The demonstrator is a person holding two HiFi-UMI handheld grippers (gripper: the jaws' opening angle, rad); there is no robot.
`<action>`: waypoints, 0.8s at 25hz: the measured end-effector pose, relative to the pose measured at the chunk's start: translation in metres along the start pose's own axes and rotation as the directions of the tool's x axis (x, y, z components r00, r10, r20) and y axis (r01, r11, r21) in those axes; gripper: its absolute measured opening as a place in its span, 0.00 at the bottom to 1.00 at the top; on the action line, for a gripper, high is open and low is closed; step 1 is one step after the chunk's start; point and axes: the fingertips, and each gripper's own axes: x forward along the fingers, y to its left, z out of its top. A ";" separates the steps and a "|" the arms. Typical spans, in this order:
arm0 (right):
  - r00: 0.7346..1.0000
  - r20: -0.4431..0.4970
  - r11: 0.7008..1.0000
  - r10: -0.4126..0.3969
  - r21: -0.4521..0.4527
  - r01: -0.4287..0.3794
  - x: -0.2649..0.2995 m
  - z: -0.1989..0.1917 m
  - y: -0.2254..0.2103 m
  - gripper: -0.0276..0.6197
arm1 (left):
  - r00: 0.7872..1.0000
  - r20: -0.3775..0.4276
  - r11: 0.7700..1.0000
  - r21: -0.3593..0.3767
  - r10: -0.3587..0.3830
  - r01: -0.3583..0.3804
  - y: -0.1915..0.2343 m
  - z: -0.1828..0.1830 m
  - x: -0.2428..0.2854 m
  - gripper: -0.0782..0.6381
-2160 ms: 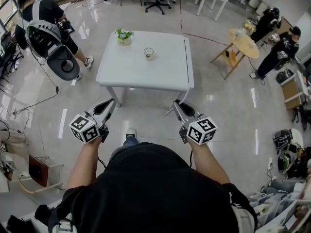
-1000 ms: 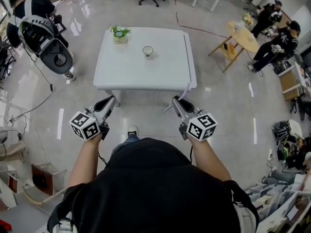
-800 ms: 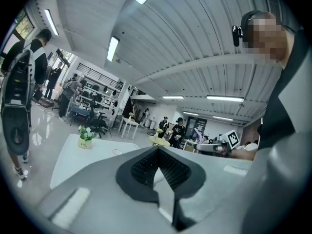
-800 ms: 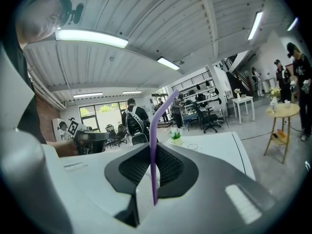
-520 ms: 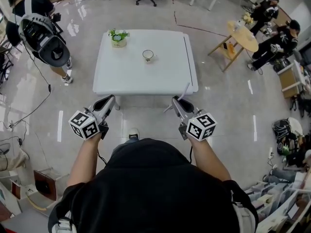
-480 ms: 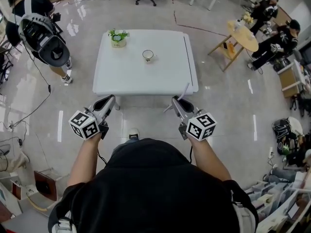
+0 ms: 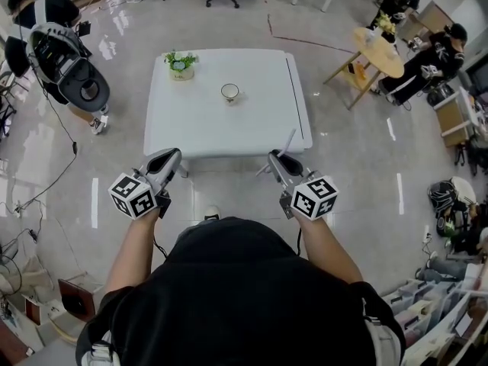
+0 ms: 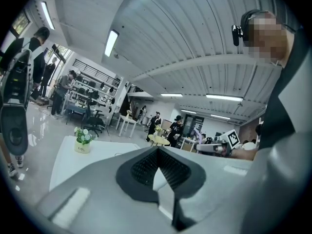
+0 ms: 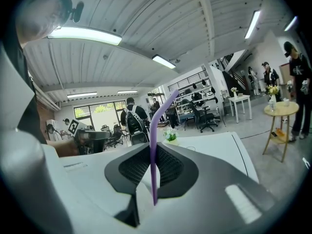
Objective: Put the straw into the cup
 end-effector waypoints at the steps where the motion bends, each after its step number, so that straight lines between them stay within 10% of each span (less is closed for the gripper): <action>1: 1.000 0.001 1.000 -0.003 0.001 0.003 0.002 0.000 -0.001 0.13 | 1.000 -0.001 1.000 0.000 -0.002 0.002 0.002 0.001 0.002 0.11; 20: 0.999 -0.010 0.999 -0.051 0.017 0.051 0.062 0.007 -0.018 0.14 | 0.998 -0.025 0.999 -0.021 -0.051 0.051 0.069 0.010 0.031 0.11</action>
